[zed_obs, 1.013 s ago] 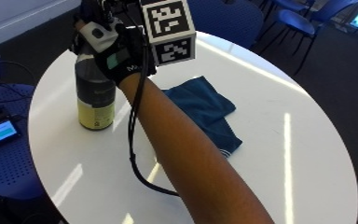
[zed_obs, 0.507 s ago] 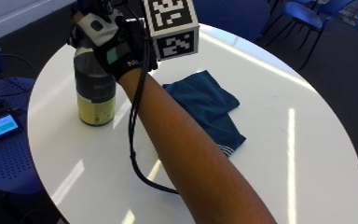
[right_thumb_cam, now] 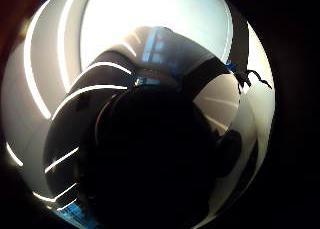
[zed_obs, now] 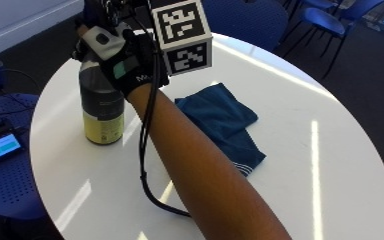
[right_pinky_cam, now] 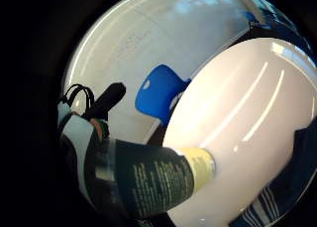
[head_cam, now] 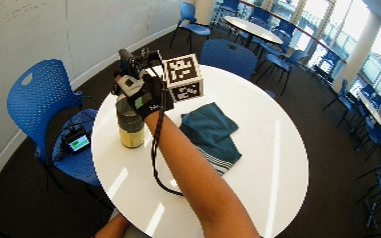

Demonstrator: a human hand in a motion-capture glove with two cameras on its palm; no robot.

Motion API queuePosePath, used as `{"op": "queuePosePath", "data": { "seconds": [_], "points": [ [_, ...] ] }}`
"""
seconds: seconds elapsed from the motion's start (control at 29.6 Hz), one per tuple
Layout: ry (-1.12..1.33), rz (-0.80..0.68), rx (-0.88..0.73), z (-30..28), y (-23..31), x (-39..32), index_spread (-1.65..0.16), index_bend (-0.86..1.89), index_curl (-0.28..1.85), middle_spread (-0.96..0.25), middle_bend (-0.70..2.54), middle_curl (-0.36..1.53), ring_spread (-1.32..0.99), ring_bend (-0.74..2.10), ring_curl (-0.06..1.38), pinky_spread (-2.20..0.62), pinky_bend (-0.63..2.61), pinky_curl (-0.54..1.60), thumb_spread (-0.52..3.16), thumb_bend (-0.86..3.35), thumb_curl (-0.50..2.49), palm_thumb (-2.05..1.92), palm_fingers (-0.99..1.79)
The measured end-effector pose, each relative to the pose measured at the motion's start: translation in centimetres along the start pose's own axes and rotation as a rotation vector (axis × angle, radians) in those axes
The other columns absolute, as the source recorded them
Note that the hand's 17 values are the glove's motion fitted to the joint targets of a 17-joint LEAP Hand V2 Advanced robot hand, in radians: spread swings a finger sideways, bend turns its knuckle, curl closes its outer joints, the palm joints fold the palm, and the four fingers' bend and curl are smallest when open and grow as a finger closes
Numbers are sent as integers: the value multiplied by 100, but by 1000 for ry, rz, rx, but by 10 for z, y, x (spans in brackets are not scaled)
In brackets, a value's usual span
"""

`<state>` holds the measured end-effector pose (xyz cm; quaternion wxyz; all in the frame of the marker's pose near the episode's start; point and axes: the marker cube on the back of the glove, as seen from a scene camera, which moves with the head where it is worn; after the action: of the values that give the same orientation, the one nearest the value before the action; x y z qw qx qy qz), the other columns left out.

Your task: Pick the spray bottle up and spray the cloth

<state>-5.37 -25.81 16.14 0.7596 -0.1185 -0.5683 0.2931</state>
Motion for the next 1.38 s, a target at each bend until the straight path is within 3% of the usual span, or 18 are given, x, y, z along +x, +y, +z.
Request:
{"op": "queuePosePath", "data": {
  "seconds": [0.57, 1.11, 1.38],
  "points": [
    [-32, 83, -191, 7, 13, 11, -26, 40, 54, -18, 58, 49, -19, 51, 42, -6, 19, 33, 51, -4, 86, 81, 114],
    [-37, 149, -182, 10, 23, 30, -33, 12, 45, -17, 47, 46, -17, 45, 40, 9, 14, 28, 72, -4, 75, 78, 95],
    [-74, 183, -165, 8, 24, 35, -33, 15, 41, -15, 40, 44, -17, 41, 39, 13, 16, 27, 86, -3, 69, 73, 84]
  ]
}}
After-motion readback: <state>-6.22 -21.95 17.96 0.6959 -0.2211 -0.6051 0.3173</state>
